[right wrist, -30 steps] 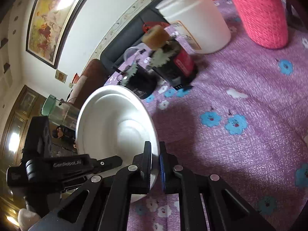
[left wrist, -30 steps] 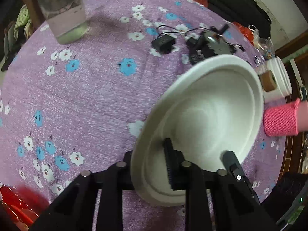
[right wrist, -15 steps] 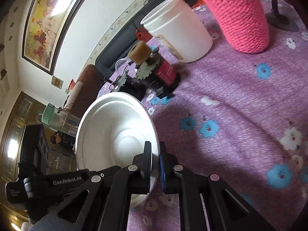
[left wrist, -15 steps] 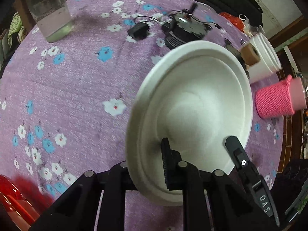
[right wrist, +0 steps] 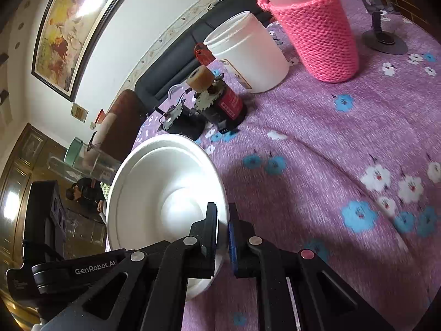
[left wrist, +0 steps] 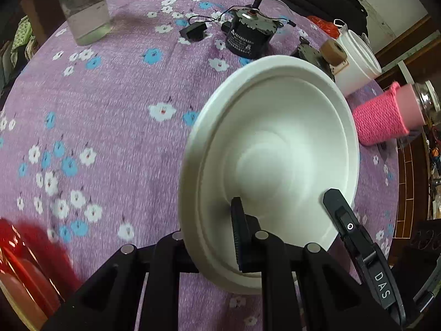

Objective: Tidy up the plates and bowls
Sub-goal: 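Lift the white bowl and carry it toward the plate stack, then lower the white bowl onto the beige bowl and open the right tool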

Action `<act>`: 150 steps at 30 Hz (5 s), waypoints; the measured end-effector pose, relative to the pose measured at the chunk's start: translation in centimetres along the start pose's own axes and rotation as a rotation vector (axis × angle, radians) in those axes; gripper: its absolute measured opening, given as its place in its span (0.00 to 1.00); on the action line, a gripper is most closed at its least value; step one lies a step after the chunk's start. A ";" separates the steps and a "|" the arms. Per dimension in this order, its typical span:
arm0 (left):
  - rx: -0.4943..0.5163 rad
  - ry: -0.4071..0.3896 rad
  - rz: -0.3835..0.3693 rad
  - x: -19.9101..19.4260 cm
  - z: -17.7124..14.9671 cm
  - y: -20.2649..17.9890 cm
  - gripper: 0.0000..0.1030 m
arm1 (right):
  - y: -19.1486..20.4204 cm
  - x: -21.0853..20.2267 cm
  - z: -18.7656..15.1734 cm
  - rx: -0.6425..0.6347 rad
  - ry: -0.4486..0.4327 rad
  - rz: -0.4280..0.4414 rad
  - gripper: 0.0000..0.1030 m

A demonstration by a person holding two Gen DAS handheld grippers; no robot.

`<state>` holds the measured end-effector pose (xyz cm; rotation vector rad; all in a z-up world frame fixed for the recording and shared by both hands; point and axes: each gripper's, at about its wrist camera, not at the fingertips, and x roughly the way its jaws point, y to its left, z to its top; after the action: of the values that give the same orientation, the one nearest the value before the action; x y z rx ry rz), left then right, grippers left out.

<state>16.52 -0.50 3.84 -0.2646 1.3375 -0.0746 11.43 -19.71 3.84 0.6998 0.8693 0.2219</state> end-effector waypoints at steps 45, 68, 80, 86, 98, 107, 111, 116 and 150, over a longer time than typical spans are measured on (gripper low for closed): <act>0.108 -0.164 -0.115 -5.4 -16.9 3.8 0.15 | 0.8 -10.8 -12.5 -0.026 -0.030 0.042 0.09; 0.097 -0.295 -0.184 -10.4 -24.6 9.7 0.16 | 4.8 -13.6 -19.8 -0.122 -0.009 0.069 0.09; 0.053 -0.418 -0.179 -14.3 -28.4 14.6 0.16 | 9.7 -14.1 -23.2 -0.230 -0.003 0.119 0.09; 0.027 -0.510 -0.124 -16.8 -29.3 16.8 0.16 | 13.2 -13.3 -23.8 -0.290 0.009 0.155 0.09; -0.044 -0.642 0.025 -19.4 -28.5 21.2 0.17 | 20.1 -9.4 -24.2 -0.374 0.050 0.223 0.09; -0.089 -0.635 0.034 -20.0 -26.2 24.3 0.17 | 22.7 -6.8 -23.8 -0.403 0.080 0.233 0.09; -0.097 -0.627 0.028 -20.0 -25.4 25.0 0.17 | 23.4 -6.1 -23.7 -0.408 0.088 0.235 0.09; -0.101 -0.615 0.026 -20.1 -24.8 25.3 0.17 | 23.6 -5.4 -23.5 -0.402 0.100 0.240 0.09; -0.120 -0.445 -0.066 -19.8 -18.8 28.4 0.21 | 24.7 -2.0 -21.1 -0.298 0.185 0.193 0.11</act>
<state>-9.06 28.28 12.18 -0.4014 0.8913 0.0100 -3.60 8.05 11.70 0.4885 0.9205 0.5845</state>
